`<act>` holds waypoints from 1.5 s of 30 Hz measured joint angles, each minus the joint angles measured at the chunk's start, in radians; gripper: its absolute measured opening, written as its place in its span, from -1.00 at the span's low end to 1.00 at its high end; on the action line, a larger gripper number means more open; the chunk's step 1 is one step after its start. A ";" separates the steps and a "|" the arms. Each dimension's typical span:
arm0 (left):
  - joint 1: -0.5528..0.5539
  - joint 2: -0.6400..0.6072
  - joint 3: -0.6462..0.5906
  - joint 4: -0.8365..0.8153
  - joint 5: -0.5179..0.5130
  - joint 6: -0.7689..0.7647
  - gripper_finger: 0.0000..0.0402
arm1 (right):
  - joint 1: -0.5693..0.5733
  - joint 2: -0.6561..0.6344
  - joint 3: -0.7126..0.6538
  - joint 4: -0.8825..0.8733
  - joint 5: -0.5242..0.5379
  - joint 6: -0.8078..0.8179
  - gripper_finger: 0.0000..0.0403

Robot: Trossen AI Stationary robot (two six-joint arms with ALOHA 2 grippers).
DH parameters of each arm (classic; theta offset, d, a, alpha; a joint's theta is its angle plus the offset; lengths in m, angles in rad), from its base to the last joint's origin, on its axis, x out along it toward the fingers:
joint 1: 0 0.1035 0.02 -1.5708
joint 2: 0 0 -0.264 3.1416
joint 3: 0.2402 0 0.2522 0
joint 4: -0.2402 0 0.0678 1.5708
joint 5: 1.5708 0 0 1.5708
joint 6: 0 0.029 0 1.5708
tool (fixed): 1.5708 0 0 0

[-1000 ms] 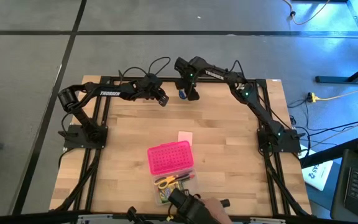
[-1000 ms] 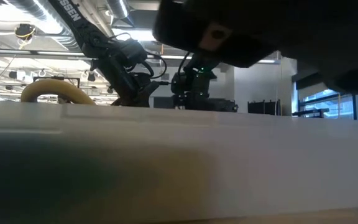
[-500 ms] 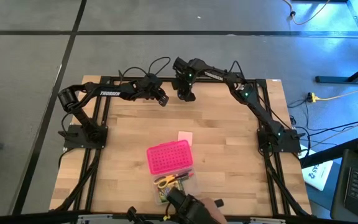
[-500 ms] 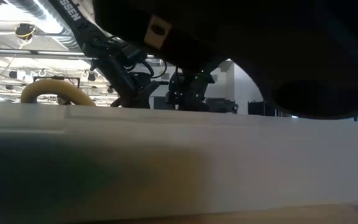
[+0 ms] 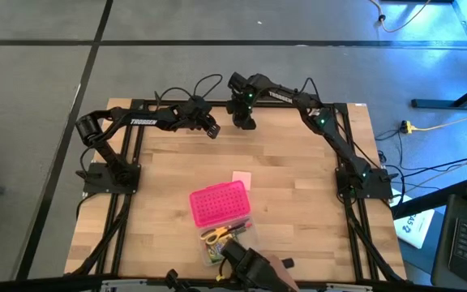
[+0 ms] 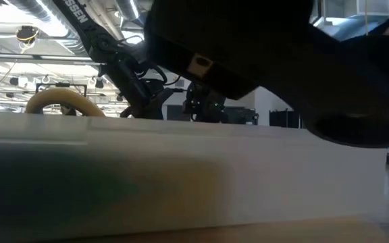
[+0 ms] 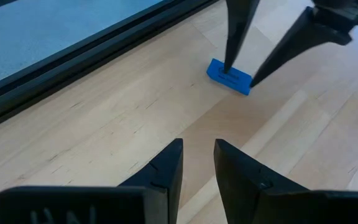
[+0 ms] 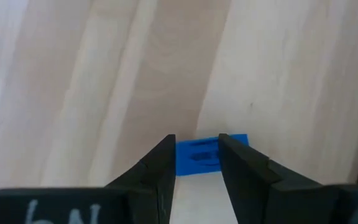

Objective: Pack school essentials
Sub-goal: Put the blue eraser into the pink supply box

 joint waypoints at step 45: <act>0.002 0.001 0.030 0.069 0.093 0.076 -0.58 | -0.026 -0.068 0.092 -0.232 0.183 0.264 -0.39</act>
